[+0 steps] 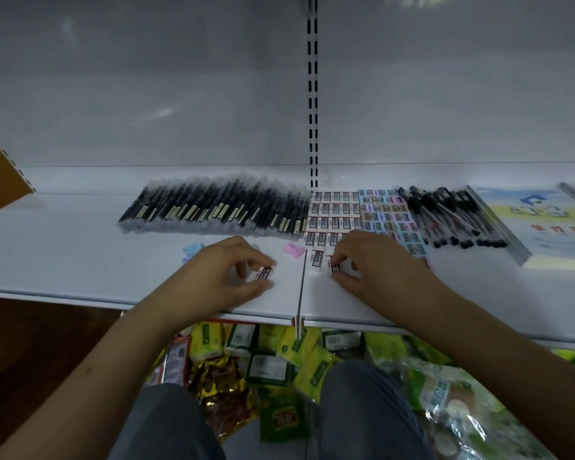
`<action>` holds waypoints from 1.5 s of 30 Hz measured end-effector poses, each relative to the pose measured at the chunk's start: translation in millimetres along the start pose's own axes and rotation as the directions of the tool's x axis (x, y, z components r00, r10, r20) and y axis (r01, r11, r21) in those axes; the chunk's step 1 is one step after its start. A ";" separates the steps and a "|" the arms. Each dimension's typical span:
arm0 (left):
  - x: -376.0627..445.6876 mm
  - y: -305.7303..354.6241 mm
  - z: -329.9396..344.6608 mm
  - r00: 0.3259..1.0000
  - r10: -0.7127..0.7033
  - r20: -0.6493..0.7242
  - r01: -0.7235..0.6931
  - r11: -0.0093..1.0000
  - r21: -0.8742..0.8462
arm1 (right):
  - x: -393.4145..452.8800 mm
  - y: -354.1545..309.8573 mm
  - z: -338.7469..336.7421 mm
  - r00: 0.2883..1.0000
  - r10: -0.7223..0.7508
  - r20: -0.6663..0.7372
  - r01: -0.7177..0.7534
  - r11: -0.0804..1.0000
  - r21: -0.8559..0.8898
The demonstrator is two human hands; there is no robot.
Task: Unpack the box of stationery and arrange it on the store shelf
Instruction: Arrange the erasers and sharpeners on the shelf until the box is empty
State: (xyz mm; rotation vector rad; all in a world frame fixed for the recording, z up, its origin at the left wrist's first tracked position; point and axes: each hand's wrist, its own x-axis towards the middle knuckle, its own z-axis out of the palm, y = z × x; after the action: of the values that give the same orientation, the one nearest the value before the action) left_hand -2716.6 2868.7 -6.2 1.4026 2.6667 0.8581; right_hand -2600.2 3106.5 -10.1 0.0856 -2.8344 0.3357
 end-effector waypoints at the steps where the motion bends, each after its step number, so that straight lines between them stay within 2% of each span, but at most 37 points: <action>1: 2.3 1.0 2.1 1.000 -0.002 0.003 0.002 1.000 -0.009 | 1.2 -0.9 -0.4 1.000 0.015 -0.006 -0.014 1.000 0.004; 3: 5.0 2.1 3.4 1.000 -0.009 0.009 0.009 1.000 -0.003 | 7.1 -5.5 -2.5 0.998 0.023 -0.054 -0.019 0.998 0.060; 5: 5.3 1.9 1.6 0.999 -0.026 0.027 0.026 1.000 0.010 | 22.3 -12.9 -4.7 0.995 -0.059 -0.081 0.064 0.996 0.061; 7: 5.4 -0.2 -0.9 0.998 -0.036 0.053 0.033 0.998 0.044 | 43.9 -16.3 -2.1 0.987 -0.162 -0.017 0.162 0.987 0.000; 10: 7.1 -0.6 -2.7 0.996 -0.037 0.078 0.031 0.997 0.076 | 69.1 -20.9 -4.2 0.974 -0.142 0.176 0.148 0.989 -0.019; 12: 9.3 2.8 -2.3 0.996 -0.037 0.075 0.030 0.994 0.101 | 77.3 -22.1 -5.0 0.960 -0.127 0.250 0.132 0.991 -0.002; 14: 11.2 10.2 -1.0 0.999 -0.034 0.031 0.032 0.997 0.069 | 74.4 -22.5 -10.0 0.973 -0.107 0.207 0.101 0.994 0.037; 17: 20.5 31.8 9.3 0.989 0.040 -0.142 -0.046 0.998 -0.037 | 56.7 -8.8 -25.1 0.997 0.019 -0.075 -0.006 0.987 0.161; 20: 41.2 59.0 37.0 0.966 0.184 -0.181 -0.184 0.983 0.016 | 33.8 14.4 -44.3 0.944 0.177 -0.279 -0.107 0.963 0.247; 23: 60.1 70.3 62.0 0.954 0.284 -0.099 -0.265 0.949 0.169 | 13.1 33.0 -48.8 0.923 0.252 -0.290 -0.185 0.953 0.239; 25: 62.3 64.5 66.0 0.960 0.270 -0.078 -0.251 0.947 0.199 | 3.7 39.5 -41.6 0.939 0.224 -0.260 -0.179 0.966 0.186; 28: 51.4 51.1 55.4 0.960 0.255 -0.116 -0.231 0.955 0.183 | 0.5 38.5 -25.0 0.968 0.164 -0.193 -0.138 0.981 0.139; 30: 38.0 35.7 38.9 0.959 0.203 -0.197 -0.170 0.970 0.173 | 7.9 29.6 -16.4 0.984 0.093 -0.151 -0.071 0.987 0.148; 33: 12.1 -4.7 7.6 0.956 0.079 -0.282 -0.010 0.971 0.238 | 30.7 11.9 -4.8 0.987 -0.109 -0.115 0.125 0.981 0.148; 36: -15.6 -46.5 -14.1 0.941 -0.071 -0.332 0.173 0.942 0.289 | 59.9 -5.8 4.2 0.983 -0.179 0.049 0.176 0.982 0.068; 38: -27.6 -56.9 -21.1 0.932 -0.217 -0.291 0.280 0.940 0.196 | 76.7 -15.1 7.2 0.973 -0.172 0.154 0.172 0.985 0.017; 40: -31.2 -61.5 -22.8 0.932 -0.297 -0.208 0.323 0.940 0.105 | 86.8 -22.2 10.6 0.969 -0.161 0.187 0.162 0.987 0.007; 45: -20.7 -70.3 -30.9 0.939 -0.307 -0.153 0.324 0.941 0.098 | 95.4 -30.8 17.0 0.964 -0.152 0.219 0.157 0.988 -0.009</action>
State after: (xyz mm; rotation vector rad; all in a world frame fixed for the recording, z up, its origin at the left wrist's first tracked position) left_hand -2765.4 2807.0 -18.0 0.9169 2.9776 0.7945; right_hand -2693.4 3070.2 8.2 0.3573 -3.0225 0.2693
